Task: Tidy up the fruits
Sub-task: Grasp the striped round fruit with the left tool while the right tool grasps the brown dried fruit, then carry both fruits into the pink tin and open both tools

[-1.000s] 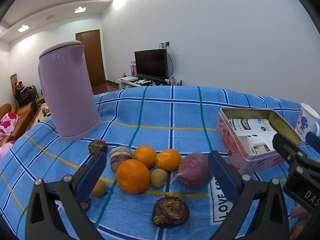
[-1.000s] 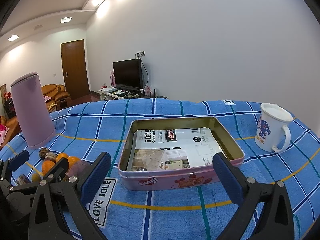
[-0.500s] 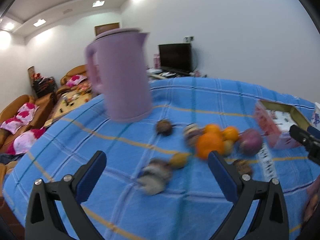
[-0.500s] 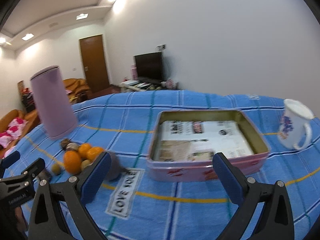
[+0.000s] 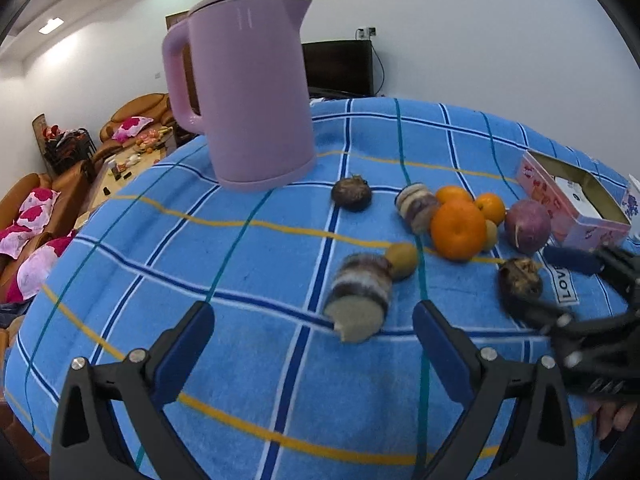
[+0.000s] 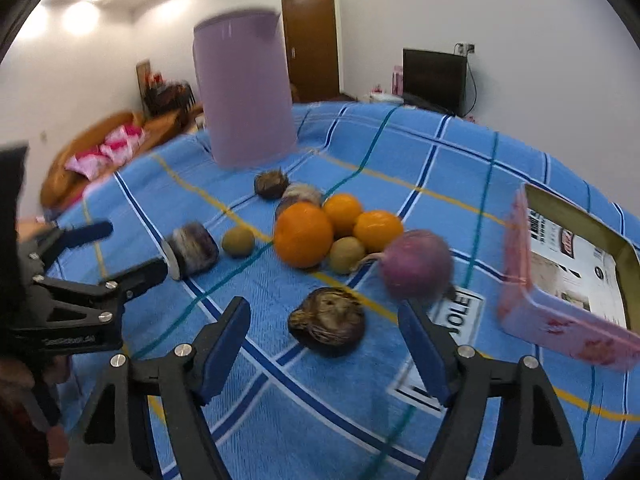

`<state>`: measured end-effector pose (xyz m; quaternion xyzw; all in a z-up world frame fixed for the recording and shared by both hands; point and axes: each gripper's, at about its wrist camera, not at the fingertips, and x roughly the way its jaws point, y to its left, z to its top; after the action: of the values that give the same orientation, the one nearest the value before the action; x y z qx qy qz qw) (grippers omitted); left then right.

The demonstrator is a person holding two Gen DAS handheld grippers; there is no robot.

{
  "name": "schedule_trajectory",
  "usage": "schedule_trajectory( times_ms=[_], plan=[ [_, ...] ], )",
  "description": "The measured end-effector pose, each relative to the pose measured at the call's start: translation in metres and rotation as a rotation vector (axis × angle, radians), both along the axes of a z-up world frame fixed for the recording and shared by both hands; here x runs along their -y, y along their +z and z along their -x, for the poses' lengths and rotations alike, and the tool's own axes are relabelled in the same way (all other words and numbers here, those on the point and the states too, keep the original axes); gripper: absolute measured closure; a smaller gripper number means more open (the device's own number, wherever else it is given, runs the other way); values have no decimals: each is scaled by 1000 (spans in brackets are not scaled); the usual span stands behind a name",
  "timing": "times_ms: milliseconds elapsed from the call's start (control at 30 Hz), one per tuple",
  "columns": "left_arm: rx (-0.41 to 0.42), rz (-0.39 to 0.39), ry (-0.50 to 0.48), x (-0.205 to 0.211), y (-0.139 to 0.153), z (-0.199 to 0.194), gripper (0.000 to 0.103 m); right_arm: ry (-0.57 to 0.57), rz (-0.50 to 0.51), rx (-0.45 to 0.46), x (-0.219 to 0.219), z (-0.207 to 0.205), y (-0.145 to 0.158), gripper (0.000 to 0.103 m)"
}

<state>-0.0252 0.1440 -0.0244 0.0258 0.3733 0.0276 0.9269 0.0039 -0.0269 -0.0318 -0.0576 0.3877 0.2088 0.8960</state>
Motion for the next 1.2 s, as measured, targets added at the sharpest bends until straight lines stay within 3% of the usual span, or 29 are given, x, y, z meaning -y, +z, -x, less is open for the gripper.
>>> schedule_trajectory(
  times_ms=[33, 100, 200, 300, 400, 433, 633, 867, 1000, 1200],
  plan=[
    [-7, -2, 1, 1, 0, -2, 2, 1, 3, -24, -5, -4, -4, 26],
    [-28, -1, 10, 2, -4, -12, 3, 3, 15, -73, -9, -12, -14, 40],
    [-68, 19, 5, 1, -10, -23, 18, 8, 23, -90, -7, -15, -19, 54],
    [-116, 68, -15, 4, -20, -31, 31, 18, 6, -103, -2, -14, -18, 54],
    [-133, 92, -39, 8, -25, -34, 50, 27, -1, -106, 2, -13, -17, 55],
    [-125, 103, -53, 10, -23, -34, 61, 26, -8, -108, 6, -11, -16, 55],
    [-92, 129, -46, 12, -22, -31, 61, 25, -80, -77, 19, -5, -6, 55],
    [73, 109, -105, 35, 20, -14, 61, -26, -75, 90, 36, 6, 25, 55],
    [157, 100, -161, 58, 43, -13, 61, -126, -37, 204, 61, 9, 46, 55],
    [189, 137, -286, 110, 58, -31, 61, -294, 11, 244, 115, -7, 55, 55]
  ],
)
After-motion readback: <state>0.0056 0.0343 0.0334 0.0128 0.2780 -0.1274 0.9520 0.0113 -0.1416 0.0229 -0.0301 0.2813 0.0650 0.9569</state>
